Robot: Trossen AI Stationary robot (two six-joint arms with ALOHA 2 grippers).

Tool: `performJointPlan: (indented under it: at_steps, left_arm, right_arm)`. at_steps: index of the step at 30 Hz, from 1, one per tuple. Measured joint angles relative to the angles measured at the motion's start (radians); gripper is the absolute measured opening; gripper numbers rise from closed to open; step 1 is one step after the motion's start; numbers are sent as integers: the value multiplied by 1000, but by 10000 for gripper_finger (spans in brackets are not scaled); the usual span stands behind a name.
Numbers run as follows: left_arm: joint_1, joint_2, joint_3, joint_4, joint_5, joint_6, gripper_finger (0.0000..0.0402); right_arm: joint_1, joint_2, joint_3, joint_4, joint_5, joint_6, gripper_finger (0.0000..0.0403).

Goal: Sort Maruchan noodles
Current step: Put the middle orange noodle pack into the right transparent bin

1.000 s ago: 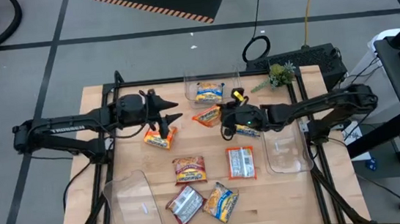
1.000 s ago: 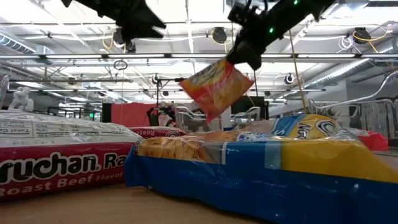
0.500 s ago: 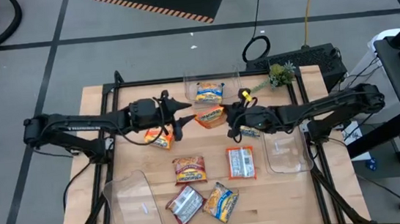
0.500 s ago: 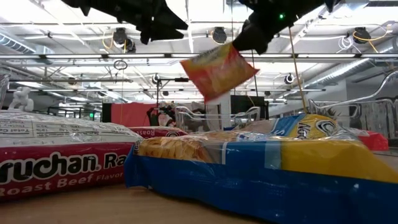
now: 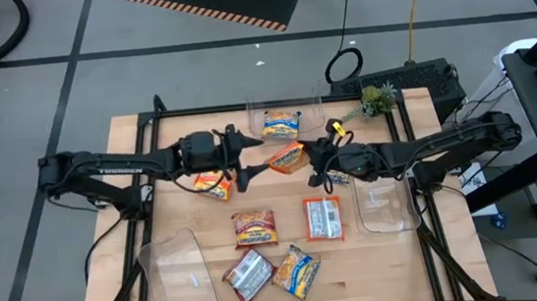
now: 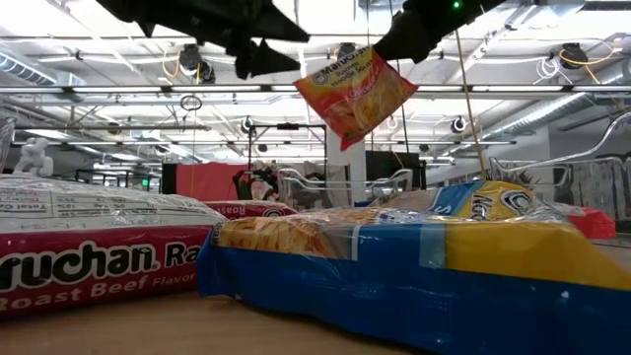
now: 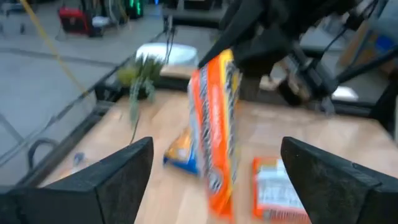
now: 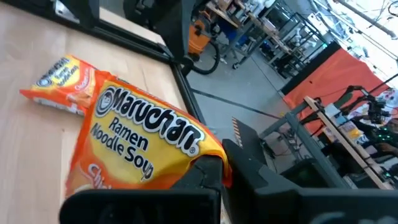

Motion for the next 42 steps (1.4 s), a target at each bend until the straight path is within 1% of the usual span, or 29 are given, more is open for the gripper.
performJointPlan:
  at_steps: [2,4,6,10,16,18,21,25,29,37,39,42]
  left_arm:
    - [0,37,18,29,2,-3,358]
    - [1,69,20,13,0,0,358]
    - [1,105,35,31,-3,4,358]
    - [1,136,39,75,-3,-18,358]
    - [1,180,37,63,2,-53,357]
    - [0,191,37,83,2,-52,350]
    - [1,205,37,114,-21,-53,326]
    - [1,203,37,127,-21,-48,281]
    - [0,203,37,125,12,-39,237]
    - [0,204,37,125,17,-2,146]
    - [0,203,37,125,17,-1,129]
    - [1,203,36,125,17,4,120]
  right_arm:
    - [3,0,0,0,0,17,0]
    - [9,0,0,-7,1,39,0]
    - [14,1,0,-12,0,41,0]
    - [16,4,0,-9,-1,21,0]
    - [15,4,0,21,-1,-16,0]
    - [15,4,0,21,-2,-23,0]
    - [14,4,0,22,-1,-24,0]
    - [14,4,0,22,-1,-24,0]
    - [14,4,0,22,-1,-25,0]
    - [14,4,1,21,1,-32,0]
    - [14,4,1,21,1,-32,0]
    - [14,4,1,20,2,-44,0]
